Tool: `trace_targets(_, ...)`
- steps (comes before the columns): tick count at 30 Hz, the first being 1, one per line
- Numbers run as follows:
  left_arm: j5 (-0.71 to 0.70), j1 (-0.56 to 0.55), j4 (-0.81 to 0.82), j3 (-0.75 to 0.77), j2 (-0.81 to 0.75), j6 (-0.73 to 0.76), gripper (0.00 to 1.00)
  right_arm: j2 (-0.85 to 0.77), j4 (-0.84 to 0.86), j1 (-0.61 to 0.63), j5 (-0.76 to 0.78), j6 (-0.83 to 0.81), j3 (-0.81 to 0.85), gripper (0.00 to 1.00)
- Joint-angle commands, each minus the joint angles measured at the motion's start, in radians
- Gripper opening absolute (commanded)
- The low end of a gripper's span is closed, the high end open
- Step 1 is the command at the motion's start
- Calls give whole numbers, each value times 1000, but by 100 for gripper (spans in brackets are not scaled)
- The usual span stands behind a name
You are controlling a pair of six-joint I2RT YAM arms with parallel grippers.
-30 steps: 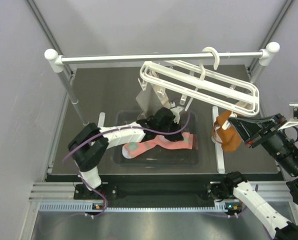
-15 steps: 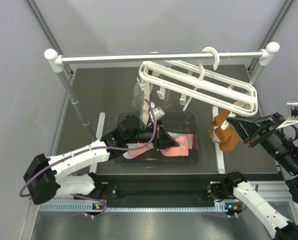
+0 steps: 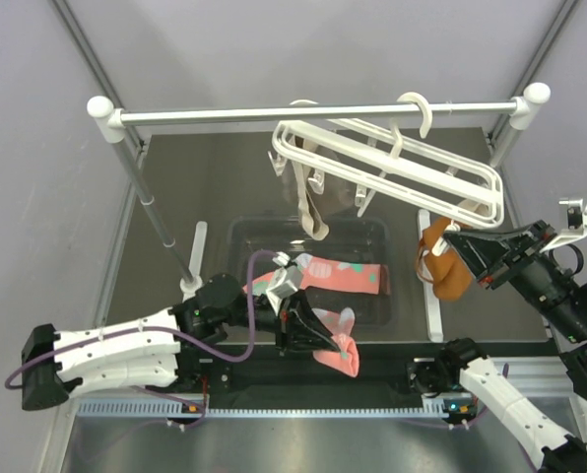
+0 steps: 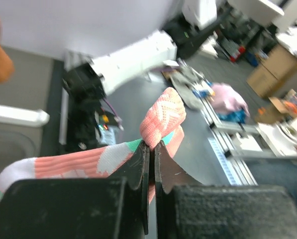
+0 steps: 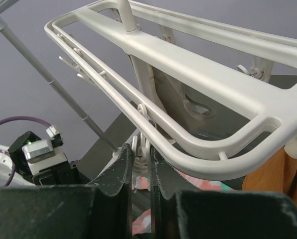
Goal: Clip the socks to the hanger
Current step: Pick up the sock from the bin, then clamp the sock onto the hanger.
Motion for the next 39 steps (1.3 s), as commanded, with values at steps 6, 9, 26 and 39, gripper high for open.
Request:
trace_targets(6,-374,-65,112,177,45,61,0,17,-21,-5,-30,-5,4,0)
trace_targets(9,-524,-69,164,266,139,37,0,14,-12,-5,-38,4,0,0)
trace_targets(26,-695,-83,454,370,411,-46,0,16,22,-6,-87,23,-4,0)
trace_targets(39,-692,-85,492,395,473,-96,0,8,48,-5,-105,38,-30,0)
